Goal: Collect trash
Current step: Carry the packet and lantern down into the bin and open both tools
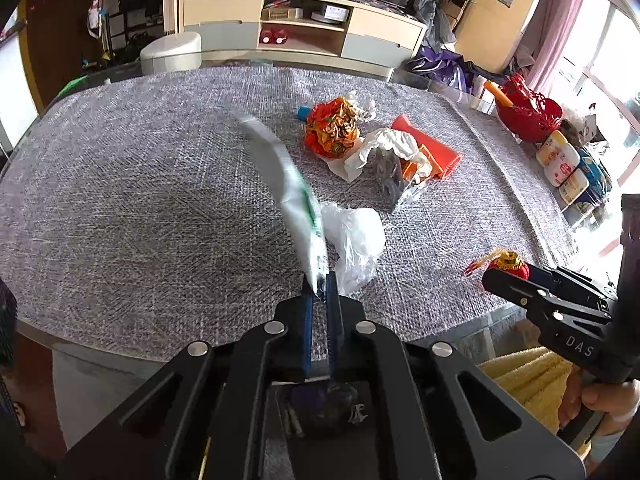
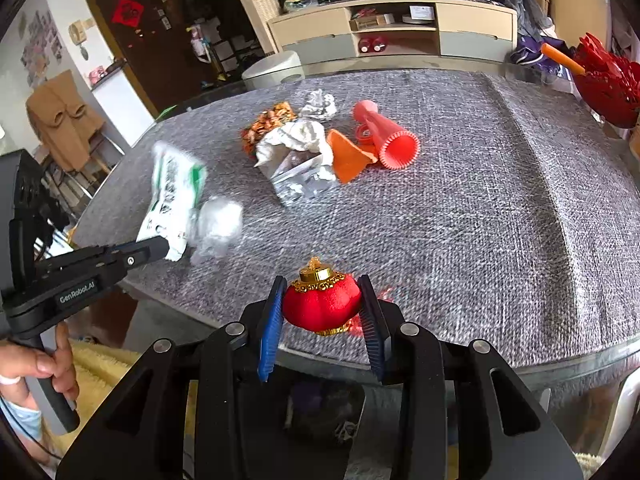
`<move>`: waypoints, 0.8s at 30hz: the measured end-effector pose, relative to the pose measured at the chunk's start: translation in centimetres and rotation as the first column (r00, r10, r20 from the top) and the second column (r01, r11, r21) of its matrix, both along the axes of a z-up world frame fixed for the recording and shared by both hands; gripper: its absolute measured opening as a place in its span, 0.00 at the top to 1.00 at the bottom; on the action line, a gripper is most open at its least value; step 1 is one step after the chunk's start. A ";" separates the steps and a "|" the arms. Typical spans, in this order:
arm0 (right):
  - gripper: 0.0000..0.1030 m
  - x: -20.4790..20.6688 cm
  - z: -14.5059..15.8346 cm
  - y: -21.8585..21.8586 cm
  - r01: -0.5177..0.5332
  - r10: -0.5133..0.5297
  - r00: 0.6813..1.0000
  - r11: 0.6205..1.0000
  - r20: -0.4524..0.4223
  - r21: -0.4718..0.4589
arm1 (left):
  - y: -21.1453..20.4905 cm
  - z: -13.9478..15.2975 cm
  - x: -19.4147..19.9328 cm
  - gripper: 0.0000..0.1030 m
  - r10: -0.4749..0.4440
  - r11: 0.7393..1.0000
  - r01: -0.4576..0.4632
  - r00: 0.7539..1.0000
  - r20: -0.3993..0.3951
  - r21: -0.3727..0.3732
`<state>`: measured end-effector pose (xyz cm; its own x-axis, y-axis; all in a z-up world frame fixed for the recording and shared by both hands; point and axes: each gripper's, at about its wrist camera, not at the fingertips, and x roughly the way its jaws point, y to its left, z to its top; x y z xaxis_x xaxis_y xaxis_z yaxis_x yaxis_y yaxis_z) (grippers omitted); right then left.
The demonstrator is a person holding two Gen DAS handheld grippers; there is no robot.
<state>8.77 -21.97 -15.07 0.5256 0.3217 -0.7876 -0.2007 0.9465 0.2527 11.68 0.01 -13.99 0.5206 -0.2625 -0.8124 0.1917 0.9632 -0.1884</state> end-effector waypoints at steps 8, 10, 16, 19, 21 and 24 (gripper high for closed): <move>0.64 -4.1 0.5 0.3 -0.008 0.008 1.000 1.000 0.004 0.000 | 0.7 1.2 -4.3 0.97 -0.011 1.000 0.011 1.000 0.026 0.008; 0.64 -5.2 0.4 0.3 -0.008 0.008 1.000 1.000 0.000 -0.001 | 0.8 1.1 -6.0 0.97 -0.018 1.000 0.018 1.000 0.024 0.011; 0.64 -8.6 -1.2 0.9 -0.023 0.023 0.999 1.000 -0.039 -0.012 | 0.8 0.0 -10.8 0.97 -0.038 0.999 0.038 0.999 0.001 0.008; 0.64 -9.8 -2.1 1.3 -0.029 0.029 0.998 0.999 -0.061 -0.012 | 0.7 -0.9 -12.8 0.97 -0.048 0.999 0.048 0.999 -0.019 0.002; 0.64 -10.6 -3.0 1.5 -0.035 0.034 0.996 0.999 -0.078 -0.011 | 0.6 -1.7 -14.0 0.97 -0.058 0.998 0.058 0.998 -0.036 0.001; 0.64 -11.4 -4.1 1.8 -0.042 0.040 0.995 0.999 -0.096 -0.016 | 0.2 -3.0 -15.5 0.97 -0.071 0.997 0.071 0.995 -0.067 -0.002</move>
<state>-2.67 -20.19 -19.14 0.4340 0.3270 -0.8395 -0.2154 0.9424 0.2557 -3.79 0.20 -17.00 0.4454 -0.2967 -0.8447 0.2467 0.9476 -0.2028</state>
